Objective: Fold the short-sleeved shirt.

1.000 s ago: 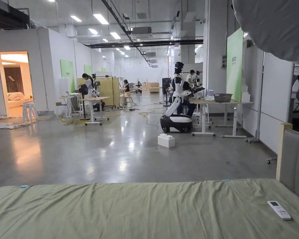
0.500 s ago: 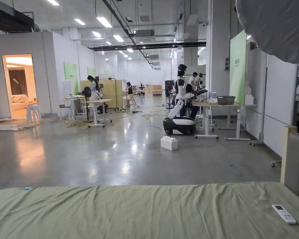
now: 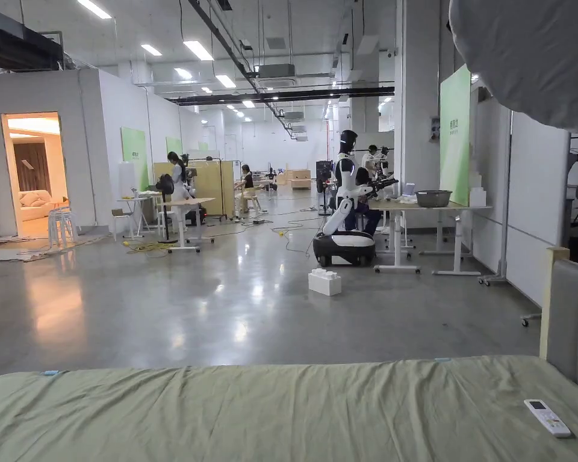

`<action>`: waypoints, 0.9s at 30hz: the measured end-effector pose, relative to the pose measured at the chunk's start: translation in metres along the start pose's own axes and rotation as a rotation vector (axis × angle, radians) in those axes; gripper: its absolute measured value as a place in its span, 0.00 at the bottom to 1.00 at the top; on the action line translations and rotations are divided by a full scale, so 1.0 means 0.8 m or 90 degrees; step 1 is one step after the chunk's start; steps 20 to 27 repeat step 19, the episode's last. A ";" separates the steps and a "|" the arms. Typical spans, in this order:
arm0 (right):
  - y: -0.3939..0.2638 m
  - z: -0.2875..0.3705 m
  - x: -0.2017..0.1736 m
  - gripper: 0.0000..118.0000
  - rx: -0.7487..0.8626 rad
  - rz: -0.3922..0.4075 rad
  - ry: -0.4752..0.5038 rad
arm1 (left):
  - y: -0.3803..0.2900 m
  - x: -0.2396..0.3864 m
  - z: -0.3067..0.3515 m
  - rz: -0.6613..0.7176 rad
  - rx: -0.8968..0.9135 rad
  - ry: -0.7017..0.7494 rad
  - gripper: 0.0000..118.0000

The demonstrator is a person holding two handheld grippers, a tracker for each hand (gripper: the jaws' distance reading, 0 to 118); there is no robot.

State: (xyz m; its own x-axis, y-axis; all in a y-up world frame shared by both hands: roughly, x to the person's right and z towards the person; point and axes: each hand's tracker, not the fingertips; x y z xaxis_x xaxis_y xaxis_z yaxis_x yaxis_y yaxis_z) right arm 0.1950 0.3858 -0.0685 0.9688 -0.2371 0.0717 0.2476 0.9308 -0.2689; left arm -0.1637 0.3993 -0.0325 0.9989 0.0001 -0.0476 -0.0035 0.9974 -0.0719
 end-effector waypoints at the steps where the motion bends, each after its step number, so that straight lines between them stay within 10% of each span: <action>1: 0.000 0.001 0.001 1.00 0.002 0.000 0.003 | 0.001 0.000 0.002 0.006 0.007 0.005 1.00; 27: 0.001 0.007 -0.006 1.00 0.020 0.045 0.038 | 0.002 0.003 0.005 0.000 0.003 0.003 1.00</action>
